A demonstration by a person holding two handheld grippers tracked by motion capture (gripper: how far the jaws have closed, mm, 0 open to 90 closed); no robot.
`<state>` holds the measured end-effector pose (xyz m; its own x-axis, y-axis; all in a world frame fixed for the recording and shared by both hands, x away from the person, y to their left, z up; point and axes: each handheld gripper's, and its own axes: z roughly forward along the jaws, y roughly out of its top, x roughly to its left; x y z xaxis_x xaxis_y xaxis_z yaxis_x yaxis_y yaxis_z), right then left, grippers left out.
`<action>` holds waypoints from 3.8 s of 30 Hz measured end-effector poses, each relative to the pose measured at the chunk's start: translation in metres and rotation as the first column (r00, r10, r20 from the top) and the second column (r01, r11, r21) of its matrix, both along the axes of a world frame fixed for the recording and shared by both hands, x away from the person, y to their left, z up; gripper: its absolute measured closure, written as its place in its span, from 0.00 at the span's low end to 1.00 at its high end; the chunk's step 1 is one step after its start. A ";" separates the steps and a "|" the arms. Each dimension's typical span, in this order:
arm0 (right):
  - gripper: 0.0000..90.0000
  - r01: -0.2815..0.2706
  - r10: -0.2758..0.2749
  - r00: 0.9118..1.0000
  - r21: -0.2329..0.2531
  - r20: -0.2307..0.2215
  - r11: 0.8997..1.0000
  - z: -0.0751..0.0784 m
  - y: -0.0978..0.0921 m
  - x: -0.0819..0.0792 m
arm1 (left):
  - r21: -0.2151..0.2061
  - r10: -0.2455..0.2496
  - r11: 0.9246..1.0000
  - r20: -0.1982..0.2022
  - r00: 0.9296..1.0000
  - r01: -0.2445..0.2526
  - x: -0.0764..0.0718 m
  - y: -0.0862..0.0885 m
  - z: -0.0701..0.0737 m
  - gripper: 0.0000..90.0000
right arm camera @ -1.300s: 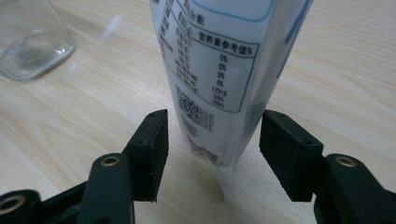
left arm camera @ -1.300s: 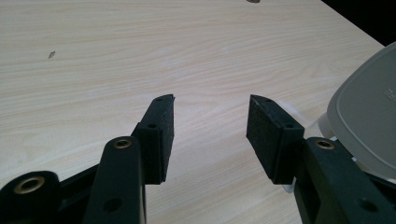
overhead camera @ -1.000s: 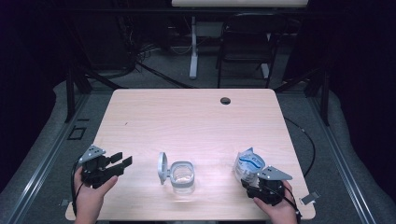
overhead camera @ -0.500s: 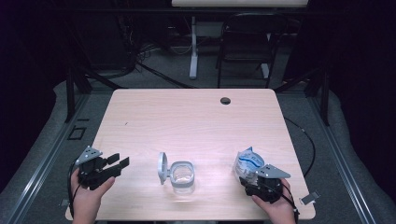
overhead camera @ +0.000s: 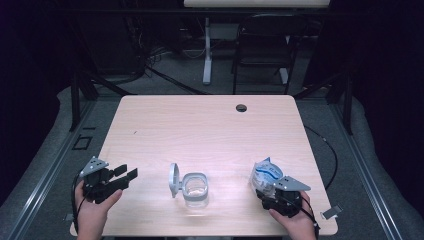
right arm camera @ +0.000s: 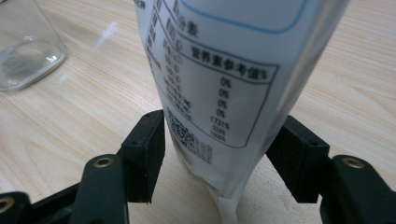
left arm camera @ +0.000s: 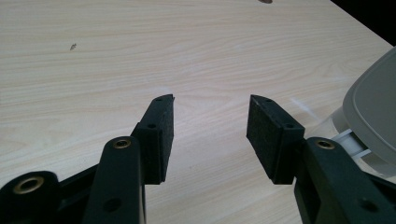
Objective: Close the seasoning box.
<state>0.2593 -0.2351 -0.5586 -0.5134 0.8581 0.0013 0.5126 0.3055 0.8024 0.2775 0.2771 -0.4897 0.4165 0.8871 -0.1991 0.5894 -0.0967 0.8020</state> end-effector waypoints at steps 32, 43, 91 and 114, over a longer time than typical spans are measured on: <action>0.41 0.038 -0.039 0.998 0.012 0.048 0.999 -0.015 0.012 0.008 | -0.014 0.012 1.000 -0.004 1.000 -0.012 0.001 0.003 -0.003 0.58; 0.44 0.050 -0.050 0.998 0.003 0.049 0.999 -0.016 0.014 0.009 | -0.016 0.013 1.000 -0.006 1.000 -0.013 0.002 0.004 -0.004 0.58; 0.48 0.018 -0.018 1.000 -0.008 0.025 1.000 -0.015 0.011 0.013 | -0.024 0.034 0.999 -0.007 0.999 -0.035 0.002 0.009 -0.005 0.58; 0.50 0.013 -0.012 0.999 -0.015 0.034 1.000 -0.014 0.010 0.011 | -0.025 0.034 0.999 -0.011 0.999 -0.034 0.003 0.011 -0.005 0.58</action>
